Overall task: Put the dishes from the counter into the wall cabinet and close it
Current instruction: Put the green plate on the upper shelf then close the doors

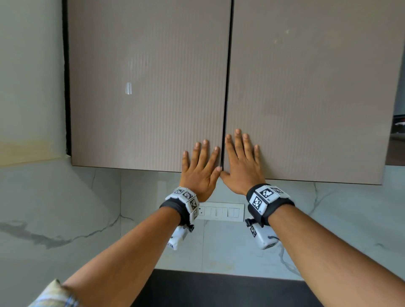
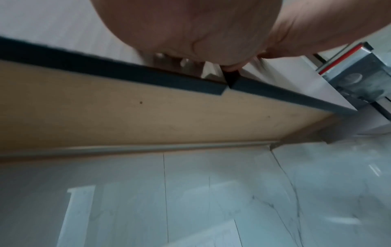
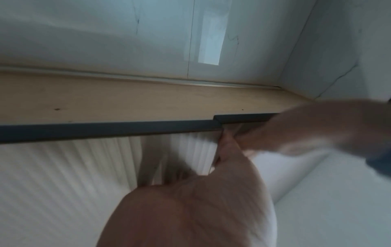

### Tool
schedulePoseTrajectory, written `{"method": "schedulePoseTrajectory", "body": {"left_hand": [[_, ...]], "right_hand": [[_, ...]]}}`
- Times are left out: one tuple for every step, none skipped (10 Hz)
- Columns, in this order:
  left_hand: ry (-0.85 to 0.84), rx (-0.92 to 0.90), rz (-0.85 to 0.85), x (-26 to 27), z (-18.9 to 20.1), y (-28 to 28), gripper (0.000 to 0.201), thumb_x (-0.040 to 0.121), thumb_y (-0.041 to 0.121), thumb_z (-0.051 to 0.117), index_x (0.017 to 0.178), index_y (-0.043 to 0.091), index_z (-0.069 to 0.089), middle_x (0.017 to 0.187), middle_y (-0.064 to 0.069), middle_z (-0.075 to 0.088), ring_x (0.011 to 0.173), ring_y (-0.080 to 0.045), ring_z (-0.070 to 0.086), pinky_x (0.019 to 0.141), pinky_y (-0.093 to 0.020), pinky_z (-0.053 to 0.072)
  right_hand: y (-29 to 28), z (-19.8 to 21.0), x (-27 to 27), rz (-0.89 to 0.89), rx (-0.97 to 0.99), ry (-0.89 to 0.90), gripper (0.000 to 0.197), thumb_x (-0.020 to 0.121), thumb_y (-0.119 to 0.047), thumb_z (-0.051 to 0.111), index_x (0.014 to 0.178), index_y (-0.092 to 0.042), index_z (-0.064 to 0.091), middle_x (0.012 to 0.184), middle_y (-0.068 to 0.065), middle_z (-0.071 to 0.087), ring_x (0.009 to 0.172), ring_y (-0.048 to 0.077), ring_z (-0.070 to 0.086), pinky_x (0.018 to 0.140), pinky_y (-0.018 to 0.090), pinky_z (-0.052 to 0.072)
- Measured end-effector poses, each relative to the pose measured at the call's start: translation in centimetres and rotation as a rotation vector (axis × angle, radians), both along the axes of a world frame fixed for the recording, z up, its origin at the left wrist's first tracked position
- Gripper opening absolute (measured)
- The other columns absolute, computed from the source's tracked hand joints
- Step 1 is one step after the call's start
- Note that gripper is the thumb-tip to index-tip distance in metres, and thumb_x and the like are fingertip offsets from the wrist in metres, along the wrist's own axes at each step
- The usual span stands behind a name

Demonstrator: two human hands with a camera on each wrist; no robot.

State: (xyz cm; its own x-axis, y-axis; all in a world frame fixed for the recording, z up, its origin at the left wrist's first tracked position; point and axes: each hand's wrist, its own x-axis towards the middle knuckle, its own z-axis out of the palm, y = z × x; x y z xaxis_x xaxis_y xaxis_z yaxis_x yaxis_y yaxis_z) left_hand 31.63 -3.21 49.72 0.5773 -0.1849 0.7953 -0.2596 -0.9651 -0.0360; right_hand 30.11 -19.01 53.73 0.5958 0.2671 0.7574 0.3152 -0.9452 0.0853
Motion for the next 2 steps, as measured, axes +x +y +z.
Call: {"method": "schedulePoseTrajectory", "body": {"left_hand": [[0.209, 0.008, -0.054, -2.1, -4.1, 0.1, 0.061, 0.098, 0.057, 0.003, 0.153, 0.035, -0.015, 0.158, 0.001, -0.031, 0.145, -0.02, -0.029, 0.116, -0.053, -0.016], [0.542, -0.078, -0.12, -5.6, -11.8, 0.6, 0.074, 0.084, 0.074, -0.004, 0.152, 0.044, -0.01, 0.163, 0.006, -0.016, 0.149, -0.015, -0.017, 0.119, -0.053, -0.01]], "right_hand": [[-0.6, -2.0, -2.4, 0.059, 0.012, 0.196, 0.105, 0.088, -0.05, 0.061, 0.154, -0.023, -0.016, 0.156, -0.003, -0.036, 0.145, 0.021, -0.03, 0.122, 0.048, 0.006], [-1.7, -5.2, -6.0, 0.132, 0.071, 0.407, 0.093, 0.089, -0.048, 0.06, 0.156, -0.031, -0.002, 0.161, -0.009, -0.024, 0.15, 0.017, -0.014, 0.119, 0.047, 0.021]]}}
